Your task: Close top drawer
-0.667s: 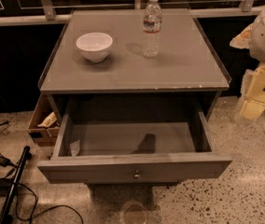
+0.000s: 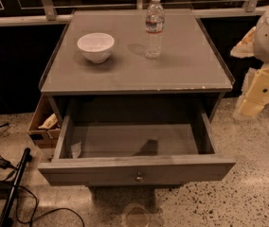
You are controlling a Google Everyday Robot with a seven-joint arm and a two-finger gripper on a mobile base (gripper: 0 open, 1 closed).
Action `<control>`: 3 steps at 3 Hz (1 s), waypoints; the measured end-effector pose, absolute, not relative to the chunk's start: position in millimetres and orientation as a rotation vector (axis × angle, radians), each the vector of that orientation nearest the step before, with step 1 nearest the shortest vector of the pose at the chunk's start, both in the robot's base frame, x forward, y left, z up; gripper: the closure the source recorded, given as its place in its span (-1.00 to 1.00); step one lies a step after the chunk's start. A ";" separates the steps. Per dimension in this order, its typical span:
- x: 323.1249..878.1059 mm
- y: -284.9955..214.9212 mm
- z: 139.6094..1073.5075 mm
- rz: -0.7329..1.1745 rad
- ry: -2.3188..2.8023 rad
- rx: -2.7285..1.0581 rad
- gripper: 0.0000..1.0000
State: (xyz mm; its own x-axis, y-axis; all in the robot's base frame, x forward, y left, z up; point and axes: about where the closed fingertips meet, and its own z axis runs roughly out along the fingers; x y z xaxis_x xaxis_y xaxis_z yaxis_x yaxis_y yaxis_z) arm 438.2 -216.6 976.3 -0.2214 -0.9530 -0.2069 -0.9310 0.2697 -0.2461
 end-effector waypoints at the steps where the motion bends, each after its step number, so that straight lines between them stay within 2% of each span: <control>1: 430.1 -220.7 966.9 -0.094 2.251 -1.695 -0.17; 2: 403.6 -225.1 940.1 -0.063 2.290 -1.655 0.46; 3: 379.3 -230.2 897.7 -0.003 2.303 -1.629 0.93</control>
Offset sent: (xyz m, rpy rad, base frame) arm -0.0551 -0.0171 -0.0654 0.0348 0.0691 -0.0989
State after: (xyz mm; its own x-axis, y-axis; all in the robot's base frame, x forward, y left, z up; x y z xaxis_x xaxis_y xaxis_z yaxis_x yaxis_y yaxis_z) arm 379.3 -230.2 897.7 -0.2993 -0.9192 -0.2559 -0.9185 0.3502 -0.1838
